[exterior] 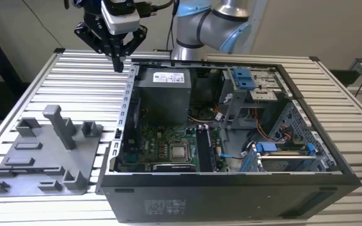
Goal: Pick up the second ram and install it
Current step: 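Reach for the second ram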
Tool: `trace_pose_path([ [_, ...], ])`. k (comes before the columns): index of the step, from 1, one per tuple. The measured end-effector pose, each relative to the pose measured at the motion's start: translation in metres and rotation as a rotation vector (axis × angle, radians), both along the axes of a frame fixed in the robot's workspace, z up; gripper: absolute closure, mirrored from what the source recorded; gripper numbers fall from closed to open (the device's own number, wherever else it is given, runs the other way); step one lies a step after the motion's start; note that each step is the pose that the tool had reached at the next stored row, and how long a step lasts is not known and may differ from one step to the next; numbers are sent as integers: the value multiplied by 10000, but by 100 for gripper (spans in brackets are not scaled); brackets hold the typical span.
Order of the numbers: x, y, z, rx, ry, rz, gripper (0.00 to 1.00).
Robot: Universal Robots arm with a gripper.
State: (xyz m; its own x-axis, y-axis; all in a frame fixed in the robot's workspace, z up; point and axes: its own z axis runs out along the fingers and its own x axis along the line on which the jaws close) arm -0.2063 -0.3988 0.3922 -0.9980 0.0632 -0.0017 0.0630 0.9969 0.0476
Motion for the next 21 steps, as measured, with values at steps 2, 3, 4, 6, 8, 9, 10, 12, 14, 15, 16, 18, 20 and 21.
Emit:
trace_pose_path([
  [2, -44, 0, 0, 0, 0, 5, 89],
  [3, -65, 0, 0, 0, 1, 7, 89],
  [4, -84, 0, 0, -1, 1, 9, 89],
  [6, -129, 0, 0, -1, 1, 14, 89],
  [8, -179, 0, 0, -1, 1, 22, 89],
  [9, -205, 0, 0, -1, 1, 26, 89],
  [10, -229, 0, 0, 0, 0, 30, 89],
  [12, -280, 0, 0, 0, 0, 38, 89],
  [14, -331, 0, 0, 0, 0, 45, 89],
  [15, -355, 0, 0, 0, 0, 49, 89],
  [16, -380, 0, 0, -1, 1, 53, 89],
  [18, -433, 0, 0, -1, 1, 60, 89],
  [20, -486, 0, 0, -1, 1, 68, 89],
  [21, -514, 0, 0, -1, 1, 71, 89],
])
